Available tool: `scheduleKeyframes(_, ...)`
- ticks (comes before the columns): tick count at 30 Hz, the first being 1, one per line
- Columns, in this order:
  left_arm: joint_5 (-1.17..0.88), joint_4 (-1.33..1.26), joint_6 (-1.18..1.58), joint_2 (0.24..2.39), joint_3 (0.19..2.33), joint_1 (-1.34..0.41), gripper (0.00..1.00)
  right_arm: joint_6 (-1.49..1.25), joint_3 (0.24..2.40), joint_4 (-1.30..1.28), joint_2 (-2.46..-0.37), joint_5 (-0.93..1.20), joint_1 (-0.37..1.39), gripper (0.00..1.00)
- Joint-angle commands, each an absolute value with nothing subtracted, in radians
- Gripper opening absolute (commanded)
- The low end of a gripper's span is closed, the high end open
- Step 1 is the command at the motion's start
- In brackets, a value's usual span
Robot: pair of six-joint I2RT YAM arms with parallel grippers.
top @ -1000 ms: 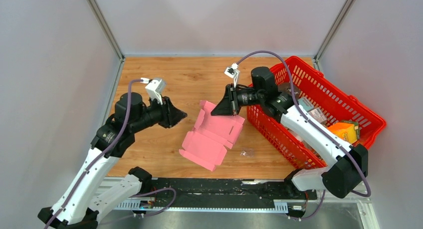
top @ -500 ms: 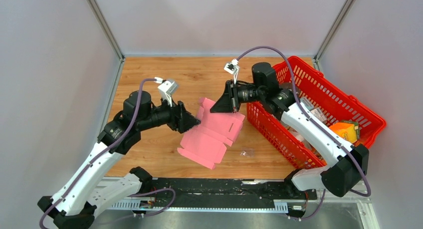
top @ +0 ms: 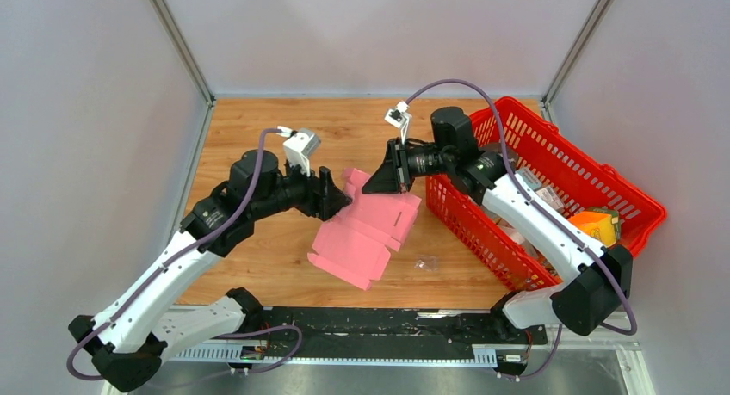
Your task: Fold the paper box
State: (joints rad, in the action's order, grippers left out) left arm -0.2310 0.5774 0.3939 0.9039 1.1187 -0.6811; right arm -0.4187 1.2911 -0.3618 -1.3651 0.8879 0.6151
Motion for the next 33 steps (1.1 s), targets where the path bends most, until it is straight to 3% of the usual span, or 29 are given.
scheduleKeyframes(1,-0.094,0.574,0.365,0.94,1.173,-0.753,0.75,-0.384,1.362,-0.39,-1.374,0.839,0.637,0.0)
scheduleKeyframes(9,0.158,0.69,0.328,1.023,1.255,-0.885,0.75,-0.336,1.399,-0.483,-1.385,0.7,0.664,0.0)
scheduleKeyframes(12,0.219,0.747,0.318,1.039,1.264,-0.885,0.65,-0.327,1.397,-0.483,-1.376,0.706,0.664,0.0)
scheduleKeyframes(13,0.224,0.753,0.311,1.032,1.266,-0.884,0.55,-0.322,1.393,-0.483,-1.371,0.709,0.664,0.0)
scheduleKeyframes(16,0.227,0.755,0.288,0.99,1.25,-0.885,0.43,-0.292,1.384,-0.486,-1.359,0.713,0.664,0.0)
scheduleKeyframes(25,0.071,0.701,0.273,0.911,1.193,-0.858,0.2,-0.232,1.376,-0.448,-1.368,0.83,0.667,0.0)
scheduleKeyframes(29,0.023,0.69,0.288,0.888,1.17,-0.83,0.25,-0.224,1.376,-0.431,-1.371,0.839,0.676,0.0)
scheduleKeyframes(30,0.02,0.687,0.29,0.881,1.16,-0.824,0.33,-0.224,1.379,-0.433,-1.374,0.841,0.68,0.0)
scheduleKeyframes(32,-0.015,0.664,0.298,0.874,1.146,-0.808,0.38,-0.219,1.385,-0.431,-1.385,0.856,0.69,0.0)
scheduleKeyframes(33,-0.027,0.652,0.301,0.864,1.129,-0.802,0.46,-0.218,1.388,-0.428,-1.388,0.861,0.693,0.0)
